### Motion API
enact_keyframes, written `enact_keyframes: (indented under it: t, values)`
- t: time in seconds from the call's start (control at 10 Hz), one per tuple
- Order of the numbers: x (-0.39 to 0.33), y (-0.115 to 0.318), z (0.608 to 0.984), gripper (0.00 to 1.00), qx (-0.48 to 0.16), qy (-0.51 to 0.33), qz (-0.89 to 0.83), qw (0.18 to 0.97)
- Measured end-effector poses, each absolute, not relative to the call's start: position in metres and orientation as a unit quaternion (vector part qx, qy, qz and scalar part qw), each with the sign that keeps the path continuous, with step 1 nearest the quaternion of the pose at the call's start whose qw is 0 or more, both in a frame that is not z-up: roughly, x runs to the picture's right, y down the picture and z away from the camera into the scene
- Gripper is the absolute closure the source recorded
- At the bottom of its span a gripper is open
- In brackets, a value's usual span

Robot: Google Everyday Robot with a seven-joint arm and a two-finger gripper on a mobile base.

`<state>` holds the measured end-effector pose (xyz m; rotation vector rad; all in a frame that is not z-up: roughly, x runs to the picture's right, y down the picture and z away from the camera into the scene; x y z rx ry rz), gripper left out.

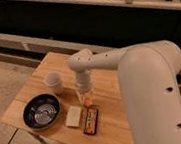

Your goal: Place the pepper in the ceramic bowl

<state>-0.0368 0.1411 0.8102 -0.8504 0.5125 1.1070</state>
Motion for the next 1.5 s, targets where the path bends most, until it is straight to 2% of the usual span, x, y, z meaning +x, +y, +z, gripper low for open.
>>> enact_keyframes:
  t: [0.1,0.2,0.6,0.9,1.5]
  values:
    - [-0.038,0.137,0.809,0.98,-0.381,0.231,0.507,0.738]
    - [-0.035,0.127,0.805,1.0,-0.367,0.231,0.514,0.74]
    - [-0.033,0.075,0.773,1.0,-0.309,0.213,0.526,0.763]
    - [-0.06,0.05,0.745,1.0,-0.277,0.197,0.5,0.796]
    - [-0.133,0.053,0.718,1.0,-0.255,0.192,0.419,0.85]
